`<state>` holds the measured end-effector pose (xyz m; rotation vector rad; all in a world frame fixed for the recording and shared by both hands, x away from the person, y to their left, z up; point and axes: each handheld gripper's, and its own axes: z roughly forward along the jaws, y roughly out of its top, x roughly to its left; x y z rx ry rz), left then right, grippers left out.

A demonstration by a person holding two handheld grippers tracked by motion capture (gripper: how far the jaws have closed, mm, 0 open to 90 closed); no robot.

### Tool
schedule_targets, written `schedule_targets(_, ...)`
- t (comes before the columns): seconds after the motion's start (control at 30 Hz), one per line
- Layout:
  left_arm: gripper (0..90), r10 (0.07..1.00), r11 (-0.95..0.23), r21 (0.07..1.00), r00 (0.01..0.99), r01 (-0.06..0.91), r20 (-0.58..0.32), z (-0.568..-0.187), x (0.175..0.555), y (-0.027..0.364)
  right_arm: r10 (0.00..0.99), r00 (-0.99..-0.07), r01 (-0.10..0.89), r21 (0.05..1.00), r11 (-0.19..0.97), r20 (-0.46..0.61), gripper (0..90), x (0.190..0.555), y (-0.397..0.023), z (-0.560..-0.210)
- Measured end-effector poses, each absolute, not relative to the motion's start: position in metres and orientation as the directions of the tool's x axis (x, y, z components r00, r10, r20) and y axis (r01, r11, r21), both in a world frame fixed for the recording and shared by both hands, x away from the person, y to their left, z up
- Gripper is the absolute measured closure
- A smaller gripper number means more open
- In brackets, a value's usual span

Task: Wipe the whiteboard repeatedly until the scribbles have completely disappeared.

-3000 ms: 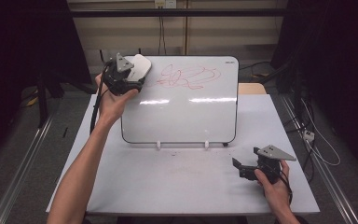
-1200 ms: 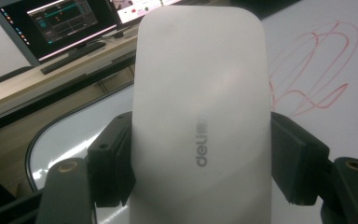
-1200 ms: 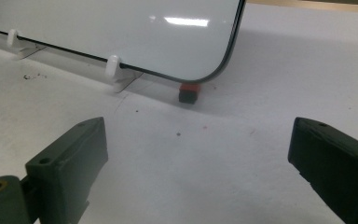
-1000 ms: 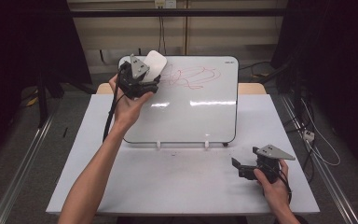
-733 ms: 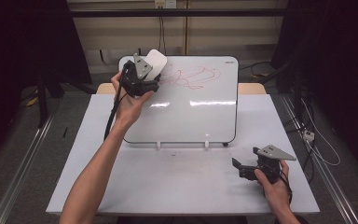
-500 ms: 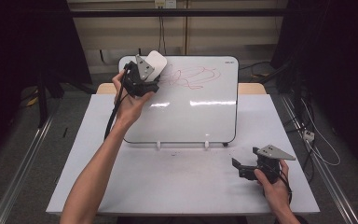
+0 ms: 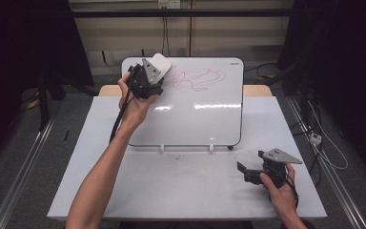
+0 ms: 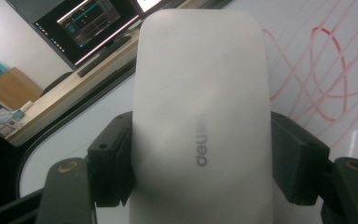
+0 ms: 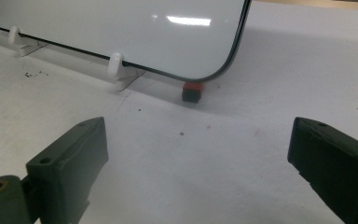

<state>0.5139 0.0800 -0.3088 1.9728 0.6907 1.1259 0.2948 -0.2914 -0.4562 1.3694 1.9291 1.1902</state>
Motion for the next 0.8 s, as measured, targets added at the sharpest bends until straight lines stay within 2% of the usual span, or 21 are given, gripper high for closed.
schedule_targets(0.53, 31.1, 0.758, -0.561, 0.82, 0.468, 0.114, 0.454, -0.315, 0.513, 0.071, 0.921, -0.379, 0.499, 0.858, 0.122, 0.09, 5.1, 0.295, -0.29, -0.456)
schedule_targets(0.8, 31.1, 0.728, -0.589, 0.801, 0.5, 0.107, 0.468, -0.324, 0.505, 0.059, 0.922, -0.378, 0.493, 0.861, 0.121, 0.087, 5.1, 0.295, -0.289, -0.456)
